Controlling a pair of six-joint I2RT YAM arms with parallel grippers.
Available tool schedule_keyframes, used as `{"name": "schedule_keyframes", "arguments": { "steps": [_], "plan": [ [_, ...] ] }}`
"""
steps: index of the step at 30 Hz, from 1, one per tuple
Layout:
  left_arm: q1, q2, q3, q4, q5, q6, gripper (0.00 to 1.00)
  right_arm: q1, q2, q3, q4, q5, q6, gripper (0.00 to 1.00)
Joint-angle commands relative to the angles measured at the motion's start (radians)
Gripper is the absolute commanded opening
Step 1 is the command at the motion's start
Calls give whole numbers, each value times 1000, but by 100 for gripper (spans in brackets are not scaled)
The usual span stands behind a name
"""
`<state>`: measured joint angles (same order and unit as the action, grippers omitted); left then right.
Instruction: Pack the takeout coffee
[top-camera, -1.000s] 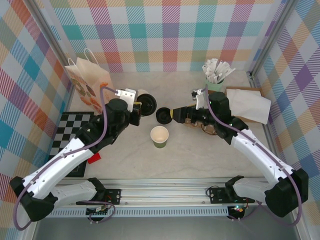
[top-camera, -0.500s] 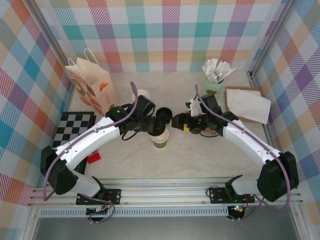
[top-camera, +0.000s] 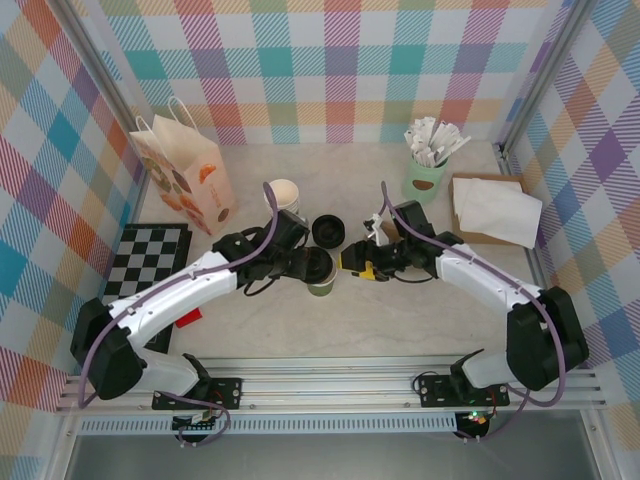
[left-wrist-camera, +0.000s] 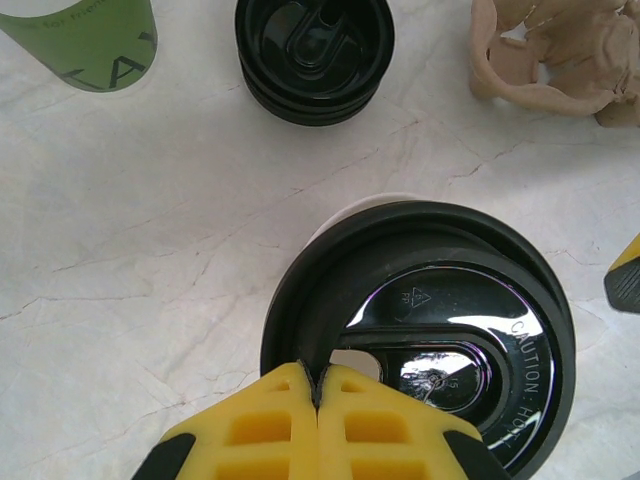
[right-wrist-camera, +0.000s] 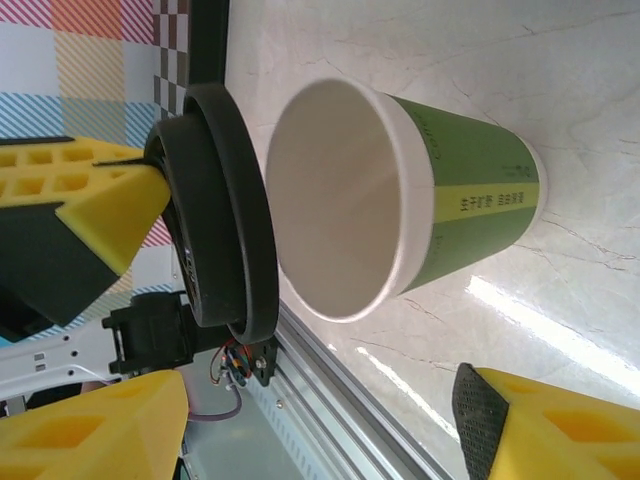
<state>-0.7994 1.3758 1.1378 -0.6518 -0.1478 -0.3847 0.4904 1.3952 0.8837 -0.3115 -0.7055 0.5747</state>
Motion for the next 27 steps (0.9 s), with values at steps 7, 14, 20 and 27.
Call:
{"name": "schedule_keyframes", "arguments": {
  "steps": [7,14,20,27],
  "plan": [
    [-20,90,62,-4,18,28,0,-4,50,-41,138,-6,2,67],
    [-20,125,101,-39,32,52,0,-3,87,-40,154,-35,-1,64],
    [-20,131,112,-60,25,57,0,-3,88,-40,146,-23,-4,63],
    [-20,151,144,-119,18,64,0,-3,90,-35,129,-1,4,61]
  ]
}}
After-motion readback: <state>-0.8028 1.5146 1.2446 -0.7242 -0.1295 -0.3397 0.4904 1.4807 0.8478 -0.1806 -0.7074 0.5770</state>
